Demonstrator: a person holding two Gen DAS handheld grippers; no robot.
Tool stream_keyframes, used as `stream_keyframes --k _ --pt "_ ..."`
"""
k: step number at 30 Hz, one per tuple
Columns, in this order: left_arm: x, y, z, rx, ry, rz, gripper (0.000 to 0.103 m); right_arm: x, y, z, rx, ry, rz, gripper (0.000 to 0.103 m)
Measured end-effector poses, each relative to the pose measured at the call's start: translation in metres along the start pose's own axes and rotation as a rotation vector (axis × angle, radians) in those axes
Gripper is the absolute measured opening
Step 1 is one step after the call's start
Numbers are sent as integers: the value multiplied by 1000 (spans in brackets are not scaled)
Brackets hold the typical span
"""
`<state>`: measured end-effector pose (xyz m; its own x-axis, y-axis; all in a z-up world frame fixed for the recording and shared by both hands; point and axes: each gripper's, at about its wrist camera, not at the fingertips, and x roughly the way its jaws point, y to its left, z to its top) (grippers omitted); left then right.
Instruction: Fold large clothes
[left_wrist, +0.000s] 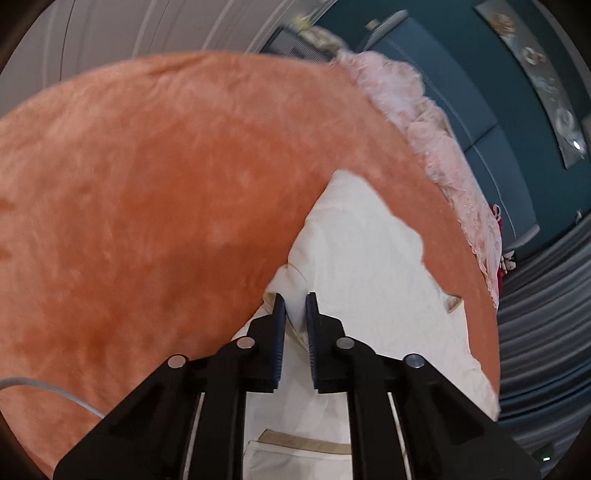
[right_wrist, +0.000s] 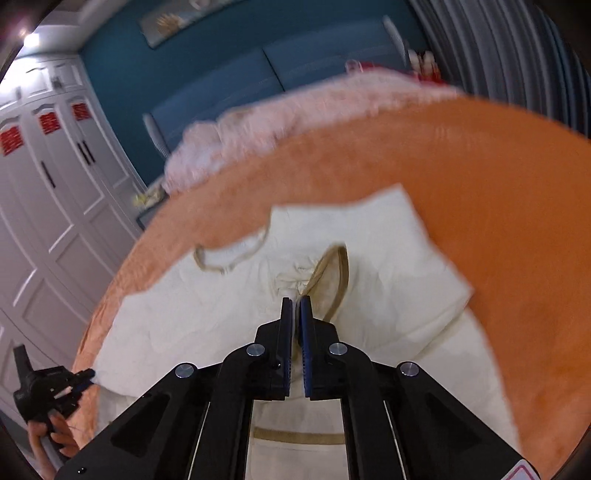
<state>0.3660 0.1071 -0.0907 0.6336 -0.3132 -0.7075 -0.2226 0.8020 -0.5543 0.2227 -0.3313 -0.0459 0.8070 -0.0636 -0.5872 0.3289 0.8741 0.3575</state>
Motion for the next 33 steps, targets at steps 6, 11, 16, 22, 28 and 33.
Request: stream_keyframes --k 6,11,16,22,28,33 --pt "26 1 -25 132 3 124 8 52 -16 -39 -74 181 -122 2" --pt "31 -8 -36 230 -45 188 8 64 -5 -49 -159 197 -188 2" --pt "28 -18 -37 304 -54 236 10 49 -7 -45 -128 171 -210 12" --pt "-28 -32 -32 315 -100 187 11 -30 -1 -33 -41 -58 -216 26" --pt "-20 -96 -34 380 -91 67 11 16 76 -33 -254 90 -18 25" --pt "37 -102 -58 437 11 139 11 62 78 -74 -294 230 -45 22"
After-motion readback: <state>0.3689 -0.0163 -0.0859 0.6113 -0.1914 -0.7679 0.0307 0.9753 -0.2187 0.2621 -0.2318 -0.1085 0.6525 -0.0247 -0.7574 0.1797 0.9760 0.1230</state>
